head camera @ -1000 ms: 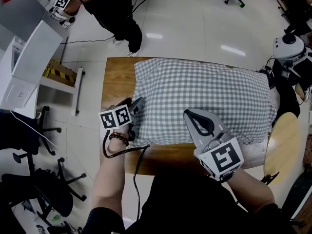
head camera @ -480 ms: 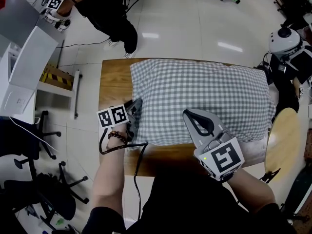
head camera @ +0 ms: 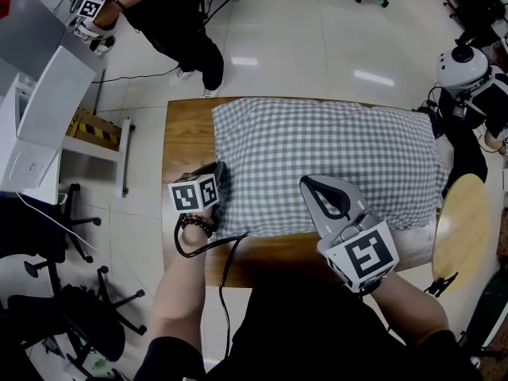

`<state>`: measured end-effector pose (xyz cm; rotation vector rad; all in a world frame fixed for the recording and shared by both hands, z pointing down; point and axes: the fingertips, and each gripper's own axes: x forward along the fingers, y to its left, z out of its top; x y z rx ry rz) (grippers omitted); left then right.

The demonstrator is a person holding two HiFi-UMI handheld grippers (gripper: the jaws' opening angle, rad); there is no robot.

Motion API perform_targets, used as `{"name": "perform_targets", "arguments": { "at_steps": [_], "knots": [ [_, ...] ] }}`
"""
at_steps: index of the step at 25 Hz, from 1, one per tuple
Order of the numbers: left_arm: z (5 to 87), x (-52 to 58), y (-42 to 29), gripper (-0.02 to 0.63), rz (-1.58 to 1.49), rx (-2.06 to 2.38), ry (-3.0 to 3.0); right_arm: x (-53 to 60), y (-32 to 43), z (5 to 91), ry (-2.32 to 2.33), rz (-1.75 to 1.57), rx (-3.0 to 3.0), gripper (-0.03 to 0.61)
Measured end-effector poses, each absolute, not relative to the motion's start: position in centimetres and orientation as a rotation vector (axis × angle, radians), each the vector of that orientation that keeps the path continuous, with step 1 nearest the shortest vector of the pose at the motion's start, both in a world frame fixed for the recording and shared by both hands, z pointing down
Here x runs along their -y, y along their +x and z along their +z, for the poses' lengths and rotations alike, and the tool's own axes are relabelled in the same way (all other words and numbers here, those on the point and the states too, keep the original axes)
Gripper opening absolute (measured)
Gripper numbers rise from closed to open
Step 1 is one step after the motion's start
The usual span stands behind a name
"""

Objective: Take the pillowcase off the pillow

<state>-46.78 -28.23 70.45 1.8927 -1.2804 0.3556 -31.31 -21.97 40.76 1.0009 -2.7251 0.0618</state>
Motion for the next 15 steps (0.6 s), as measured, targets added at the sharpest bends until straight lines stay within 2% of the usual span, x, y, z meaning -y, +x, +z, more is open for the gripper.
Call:
{"name": "perform_targets", "arguments": {
  "at_steps": [7,15],
  "knots": [
    [68.3,27.0,-47.4,0.008,0.482,1.426,1.91,20.3,-29.0,39.3,1.041,0.093,2.674,0.002],
    [65.0,24.9,-45.4,0.006,0.514,1.572,1.966,18.1,-22.0,38.3,1.121,-0.013,2.691,0.002]
  ]
}}
